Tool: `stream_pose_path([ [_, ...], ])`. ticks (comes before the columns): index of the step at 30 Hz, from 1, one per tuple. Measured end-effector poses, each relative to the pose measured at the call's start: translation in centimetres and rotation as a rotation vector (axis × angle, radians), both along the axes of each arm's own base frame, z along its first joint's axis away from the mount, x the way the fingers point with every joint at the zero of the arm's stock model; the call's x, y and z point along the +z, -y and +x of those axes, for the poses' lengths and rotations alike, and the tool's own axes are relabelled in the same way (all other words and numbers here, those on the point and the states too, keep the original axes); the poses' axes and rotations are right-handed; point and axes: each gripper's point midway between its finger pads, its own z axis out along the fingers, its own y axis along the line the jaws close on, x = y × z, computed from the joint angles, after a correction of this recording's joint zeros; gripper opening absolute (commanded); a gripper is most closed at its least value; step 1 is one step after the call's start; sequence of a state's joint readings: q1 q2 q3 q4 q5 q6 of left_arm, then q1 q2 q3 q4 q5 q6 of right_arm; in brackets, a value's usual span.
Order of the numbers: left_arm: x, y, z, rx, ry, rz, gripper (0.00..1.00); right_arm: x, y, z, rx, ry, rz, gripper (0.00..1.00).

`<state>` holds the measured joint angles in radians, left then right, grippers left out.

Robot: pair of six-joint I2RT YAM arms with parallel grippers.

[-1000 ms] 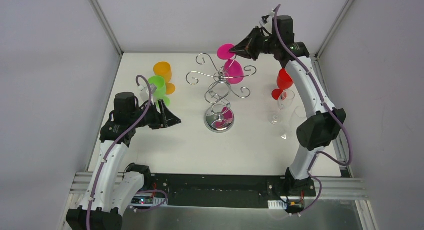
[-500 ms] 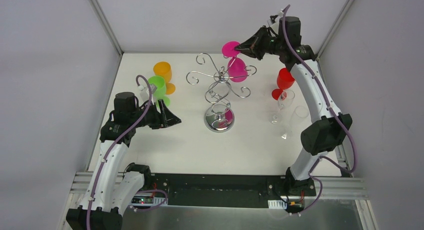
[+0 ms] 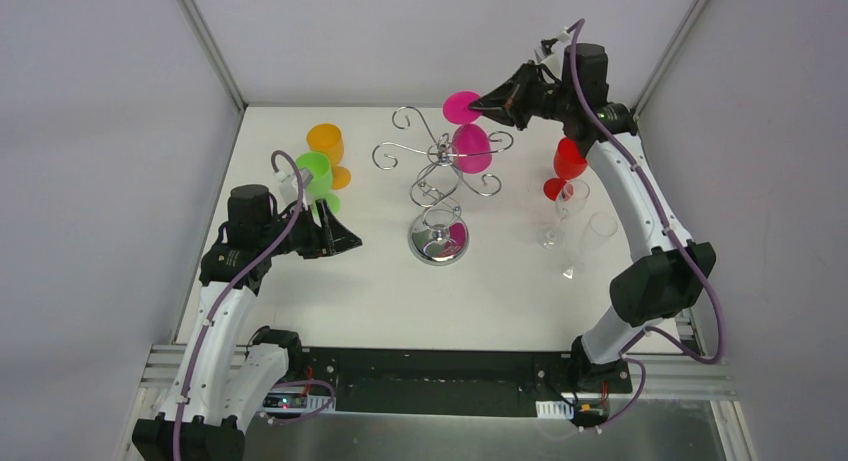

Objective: Take the wine glass off the wine glass rack
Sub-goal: Pick up the wine glass from the wine rack.

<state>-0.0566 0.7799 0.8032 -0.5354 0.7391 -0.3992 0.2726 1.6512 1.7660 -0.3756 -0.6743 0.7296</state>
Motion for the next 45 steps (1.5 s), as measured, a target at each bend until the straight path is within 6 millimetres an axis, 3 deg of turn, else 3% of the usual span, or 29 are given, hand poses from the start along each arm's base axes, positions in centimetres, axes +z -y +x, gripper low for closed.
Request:
stream_pose_path([
  [20,0.3,-0.1,-0.1,0.009,0.019,0.005,0.58,0.9,-4.5,-2.1,0.121,0.005,0.069,0.00],
  [30,0.3,-0.1,-0.1,0.008,0.019,0.005,0.58,-0.1,-5.6,1.2,0.055,-0.016,0.063,0.00],
  [35,0.3,-0.1,-0.1,0.008,0.019,0.005,0.58,0.5,-5.7,3.0,0.004,0.006,0.061,0.00],
  [40,0.3,-0.1,-0.1,0.008,0.020,0.005,0.58,1.1,-5.0,4.1,-0.049,0.023,0.061,0.00],
  [45,0.2,-0.1,-0.2,0.008,0.018,0.005,0.58,1.0,-2.9,5.8,-0.127,0.020,0.058,0.00],
])
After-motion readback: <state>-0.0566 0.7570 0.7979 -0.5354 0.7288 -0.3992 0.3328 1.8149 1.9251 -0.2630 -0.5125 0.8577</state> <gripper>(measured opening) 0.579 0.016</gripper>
